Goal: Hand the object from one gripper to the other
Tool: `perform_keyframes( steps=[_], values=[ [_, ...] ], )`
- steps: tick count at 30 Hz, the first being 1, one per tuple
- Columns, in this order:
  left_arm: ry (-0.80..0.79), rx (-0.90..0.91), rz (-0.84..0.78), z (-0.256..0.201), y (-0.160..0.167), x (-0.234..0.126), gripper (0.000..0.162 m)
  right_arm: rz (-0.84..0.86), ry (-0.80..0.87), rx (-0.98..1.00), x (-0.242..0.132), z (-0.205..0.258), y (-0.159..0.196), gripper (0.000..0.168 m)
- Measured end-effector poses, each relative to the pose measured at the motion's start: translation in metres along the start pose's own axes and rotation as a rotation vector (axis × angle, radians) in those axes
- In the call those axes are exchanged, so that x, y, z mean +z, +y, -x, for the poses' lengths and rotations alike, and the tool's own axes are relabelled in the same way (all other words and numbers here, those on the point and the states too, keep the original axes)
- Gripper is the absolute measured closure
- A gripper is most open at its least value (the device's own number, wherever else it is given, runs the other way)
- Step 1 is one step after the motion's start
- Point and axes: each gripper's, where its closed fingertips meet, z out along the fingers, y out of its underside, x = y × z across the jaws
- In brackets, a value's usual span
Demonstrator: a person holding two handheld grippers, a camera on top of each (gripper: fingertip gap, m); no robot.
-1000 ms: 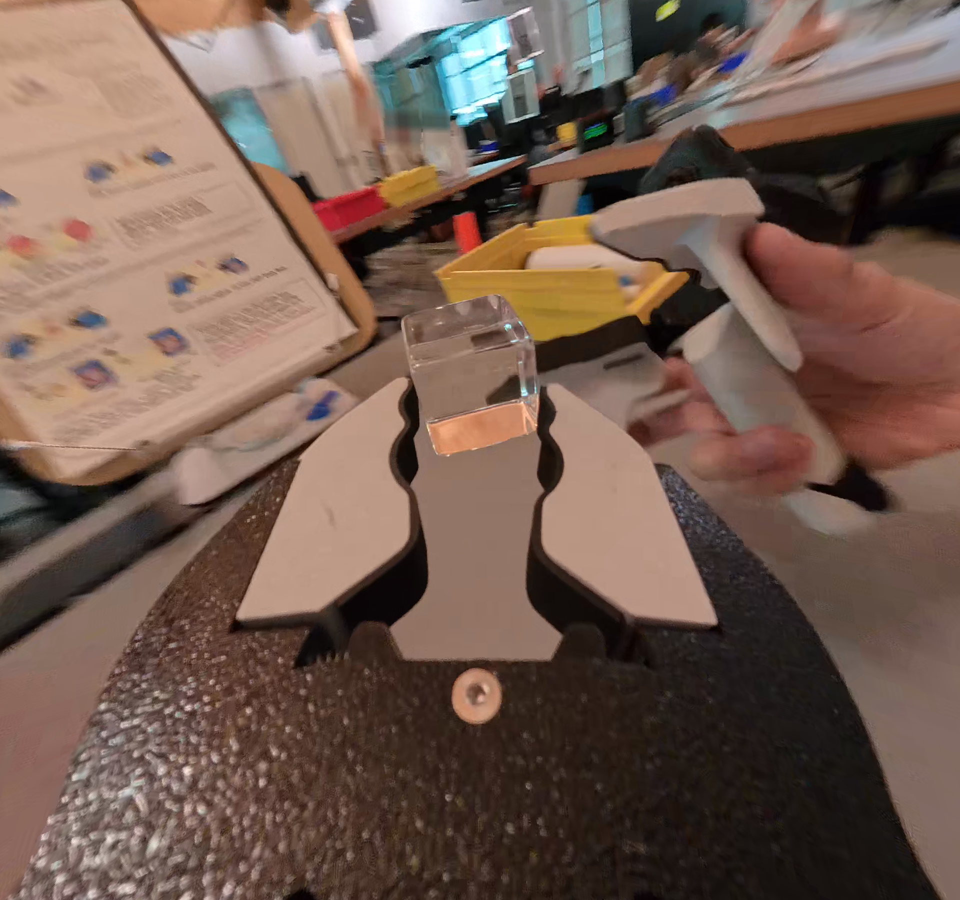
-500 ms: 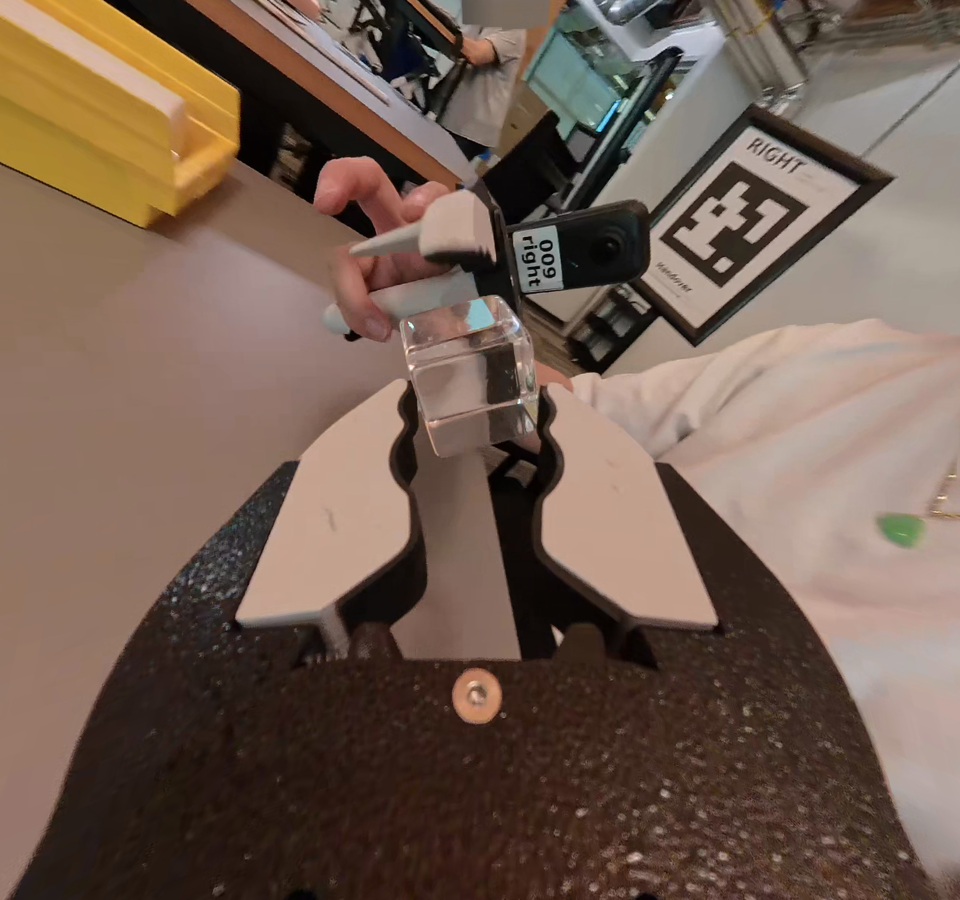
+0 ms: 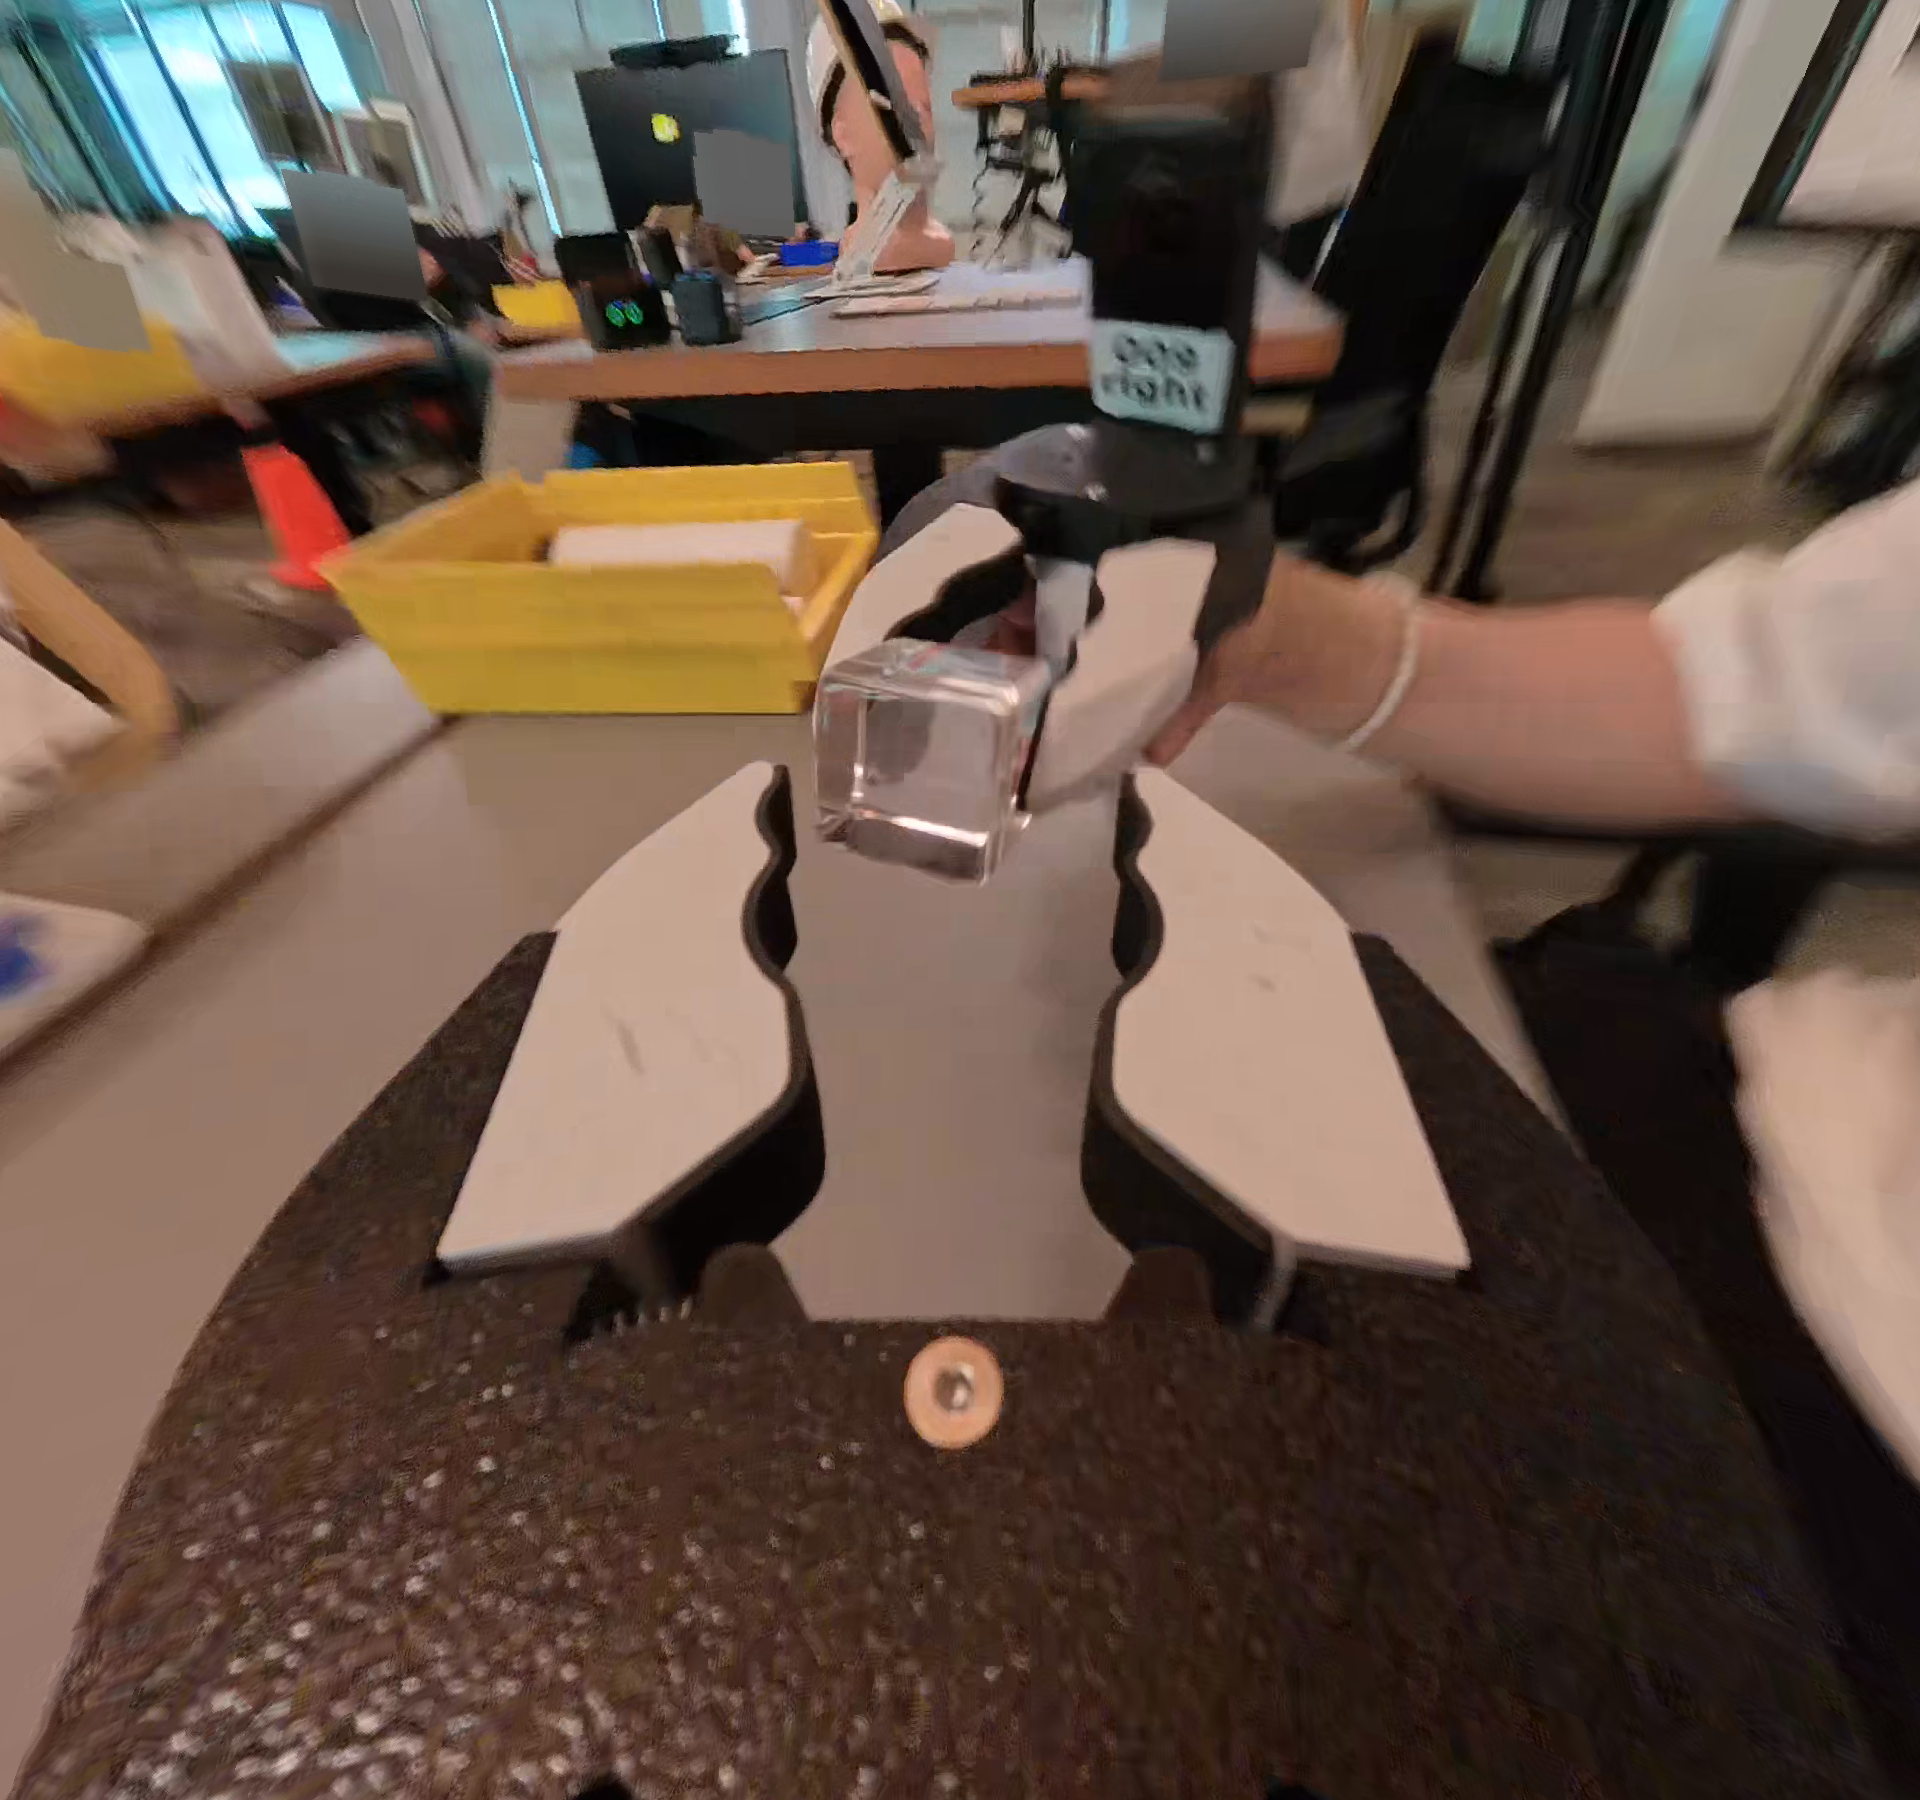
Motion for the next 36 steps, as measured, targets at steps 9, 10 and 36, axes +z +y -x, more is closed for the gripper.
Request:
perform_keyframes(
  steps=[9,10,36],
  values=[
    [-0.182,0.723,0.122,-0.011,0.014,0.016,0.092,0.046,-0.396,0.639,-0.006,0.031,0.008,0.124],
    [-0.178,0.749,0.154,-0.012,0.019,0.018,0.096,0.05,-0.438,0.664,-0.007,0.035,0.008,0.124],
    [0.13,-0.458,0.095,-0.007,0.012,0.01,0.117,-0.1,0.087,-0.613,-0.012,0.022,-0.021,0.1]
  ],
)
